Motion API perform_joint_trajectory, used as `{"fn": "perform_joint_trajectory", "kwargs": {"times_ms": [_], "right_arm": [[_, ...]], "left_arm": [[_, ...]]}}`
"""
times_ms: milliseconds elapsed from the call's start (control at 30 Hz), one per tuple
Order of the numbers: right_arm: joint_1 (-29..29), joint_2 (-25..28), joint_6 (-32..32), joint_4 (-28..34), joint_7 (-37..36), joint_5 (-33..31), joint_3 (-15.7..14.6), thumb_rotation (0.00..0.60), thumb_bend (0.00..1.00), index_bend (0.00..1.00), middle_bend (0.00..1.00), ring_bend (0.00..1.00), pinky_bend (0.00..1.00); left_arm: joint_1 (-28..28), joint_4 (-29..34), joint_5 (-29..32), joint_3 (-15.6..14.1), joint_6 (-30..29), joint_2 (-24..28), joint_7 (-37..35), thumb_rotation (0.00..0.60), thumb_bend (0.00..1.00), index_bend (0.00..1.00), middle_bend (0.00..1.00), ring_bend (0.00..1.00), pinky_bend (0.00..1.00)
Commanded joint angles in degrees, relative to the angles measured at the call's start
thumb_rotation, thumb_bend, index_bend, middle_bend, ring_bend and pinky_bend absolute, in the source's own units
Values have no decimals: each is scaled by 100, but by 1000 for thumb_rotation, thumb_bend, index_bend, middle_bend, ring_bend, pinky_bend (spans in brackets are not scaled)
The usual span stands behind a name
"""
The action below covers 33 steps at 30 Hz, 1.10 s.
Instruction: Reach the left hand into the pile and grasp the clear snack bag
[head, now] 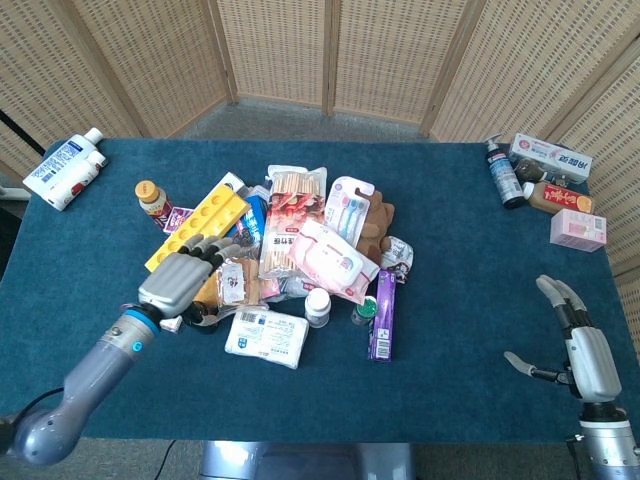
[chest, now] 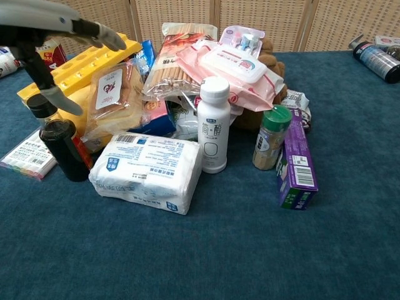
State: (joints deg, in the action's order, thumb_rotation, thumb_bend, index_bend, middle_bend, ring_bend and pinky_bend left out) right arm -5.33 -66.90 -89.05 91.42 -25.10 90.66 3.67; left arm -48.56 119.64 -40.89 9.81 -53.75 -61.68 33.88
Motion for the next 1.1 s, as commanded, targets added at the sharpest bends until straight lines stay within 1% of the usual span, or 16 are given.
{"fn": "perform_joint_trajectory", "kwargs": {"times_ms": [33,167,333,433,467,500,533,600,667,700,733,800,933,1100], "right_arm": [[10,28,-22,18,-49,-9,15,600,0,61,0,0,0],[12,71,-38,37,-137,-31,45,600,0,61,0,0,0],[14,111,-44,65,-215,-43,66,600,0,61,0,0,0],[14,125,-43,86,-254,-54,77,600,0,61,0,0,0],[14,131,-40,93,-271,-55,78,600,0,61,0,0,0],[14,135,-39,96,-283,-55,78,600,0,61,0,0,0],[14,139,-39,100,-295,-55,80,600,0,62,0,0,0],[14,145,-39,105,-320,-55,83,600,0,62,0,0,0],[14,152,-39,116,-348,-58,89,600,0,63,0,0,0],[15,156,-40,119,-359,-60,90,600,0,63,0,0,0],[17,160,-43,124,-370,-61,93,600,0,62,0,0,0],[21,170,-48,134,-394,-66,97,600,0,63,0,0,0],[24,183,-37,140,-408,-73,96,600,0,64,0,0,0],[20,174,-23,152,-380,-45,80,600,0,64,0,0,0]], "left_arm": [[-511,-77,626,-181,-428,-605,637,600,0,74,0,0,0],[-691,-166,870,-264,-891,-981,1001,600,0,70,0,0,0],[-771,-372,884,-260,-1272,-1350,1142,600,0,81,0,0,0],[-782,-571,753,-295,-1556,-1610,1260,600,0,145,0,0,0],[-774,-666,661,-314,-1683,-1725,1305,600,0,189,4,3,18],[-764,-743,582,-326,-1790,-1814,1341,600,0,254,62,53,90],[-753,-827,483,-339,-1895,-1909,1371,600,0,321,144,130,193],[-710,-1041,219,-386,-2102,-2125,1413,600,0,504,403,390,507],[-671,-1220,45,-418,-2255,-2303,1470,600,0,592,509,505,635],[-654,-1280,-7,-419,-2304,-2363,1486,600,0,628,553,550,673],[-635,-1323,-44,-413,-2339,-2413,1490,600,0,659,591,590,706],[-599,-1378,-123,-389,-2408,-2472,1511,600,1,700,637,639,742],[-492,-1301,-399,-294,-2576,-2416,1412,600,1,725,665,666,744],[-357,-832,-700,-39,-2749,-2039,1230,600,2,724,661,668,744]]}}
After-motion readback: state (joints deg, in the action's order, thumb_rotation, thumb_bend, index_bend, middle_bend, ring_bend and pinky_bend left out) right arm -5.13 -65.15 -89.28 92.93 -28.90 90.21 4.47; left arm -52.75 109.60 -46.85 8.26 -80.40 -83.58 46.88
